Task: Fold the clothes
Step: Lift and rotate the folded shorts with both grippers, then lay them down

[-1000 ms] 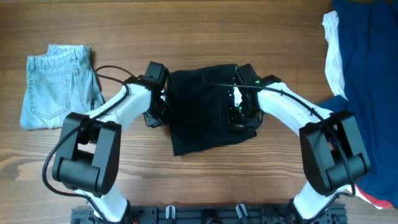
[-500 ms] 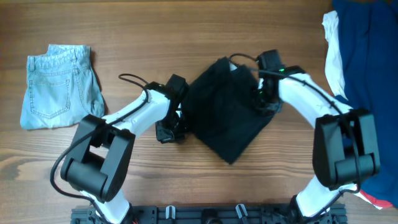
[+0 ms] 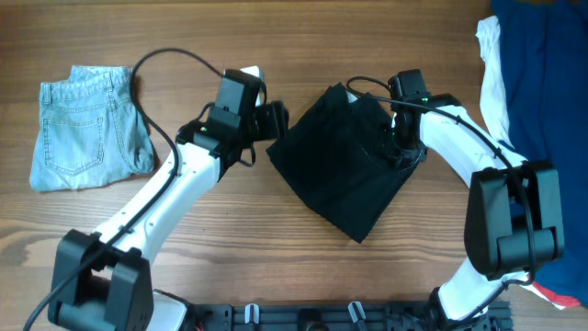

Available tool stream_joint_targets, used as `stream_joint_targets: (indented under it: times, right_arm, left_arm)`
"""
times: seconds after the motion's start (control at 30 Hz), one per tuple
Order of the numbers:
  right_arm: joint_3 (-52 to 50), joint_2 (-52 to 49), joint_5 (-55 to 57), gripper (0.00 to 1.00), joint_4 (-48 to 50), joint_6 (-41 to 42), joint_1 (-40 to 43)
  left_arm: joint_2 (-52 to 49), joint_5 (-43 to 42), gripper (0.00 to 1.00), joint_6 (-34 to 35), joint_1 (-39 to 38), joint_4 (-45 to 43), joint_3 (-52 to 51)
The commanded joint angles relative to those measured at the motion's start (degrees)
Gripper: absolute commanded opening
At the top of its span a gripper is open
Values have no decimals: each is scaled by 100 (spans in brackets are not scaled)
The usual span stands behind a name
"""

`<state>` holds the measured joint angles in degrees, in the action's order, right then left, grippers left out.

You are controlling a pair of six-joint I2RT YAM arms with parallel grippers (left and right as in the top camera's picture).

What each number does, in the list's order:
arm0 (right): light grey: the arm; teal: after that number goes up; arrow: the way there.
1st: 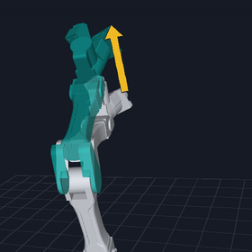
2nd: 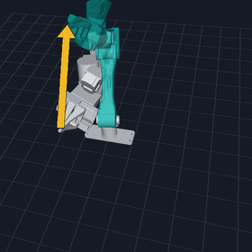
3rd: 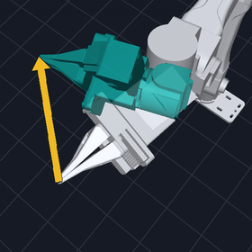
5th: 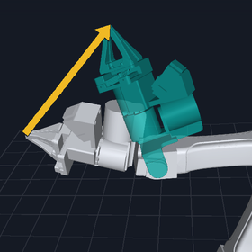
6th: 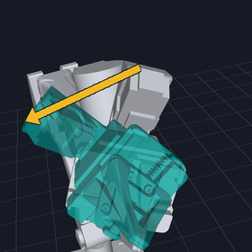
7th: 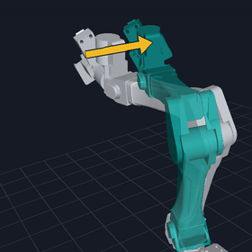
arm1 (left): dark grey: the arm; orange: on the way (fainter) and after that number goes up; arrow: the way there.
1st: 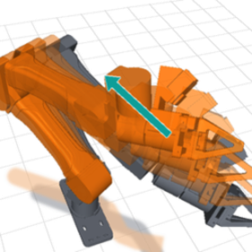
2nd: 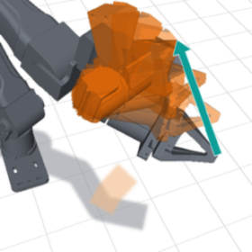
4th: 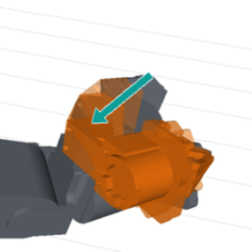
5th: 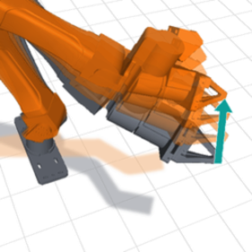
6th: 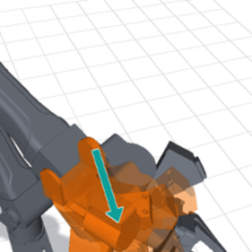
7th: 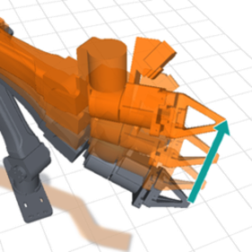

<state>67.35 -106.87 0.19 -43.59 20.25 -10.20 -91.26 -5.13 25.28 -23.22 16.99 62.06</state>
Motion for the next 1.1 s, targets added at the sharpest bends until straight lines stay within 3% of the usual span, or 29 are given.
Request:
stream_joint_targets:
  times: [0.0, 0.17, 0.23, 0.3, 0.37, 0.4, 0.43, 0.77, 0.9, 1.07]
  right_arm:
    - [111, -50, -24, 32, -42, -72, -24]
    - [111, -50, -24, 33, -39, -74, -24]
    - [111, -50, -24, 33, -39, -81, -24]
    - [111, -50, -24, 33, -42, -83, -24]
    - [111, -50, -22, 33, -33, -114, -24]
    - [111, -50, -24, 33, -13, -155, -24]
    - [111, -50, -24, 34, 11, -219, -24]
    - [111, -48, -28, 39, 435, -686, -24]
    - [114, -35, -369, 39, 299, -960, -35]
    - [114, 330, -365, 40, 79, -960, -37]
  left_arm:
    - [-542, 162, 72, -426, 42, -621, -11]
    - [-1235, -566, 70, -407, 17, -802, -11]
    - [-1412, -682, 64, -402, 13, -678, -11]
    - [-1563, -713, 50, -385, 13, -407, -13]
    - [-1639, -898, 27, -387, 9, -13, -13]
    - [-1644, -1038, 8, -387, 9, 229, -13]
    - [-1644, -1150, 4, -387, 9, 420, -13]
    - [-1641, -1611, 4, -389, -26, 2914, -13]
    - [-1480, -1609, 4, -389, -50, 3012, -11]
    - [-734, -1469, 4, -389, 63, 2479, -11]
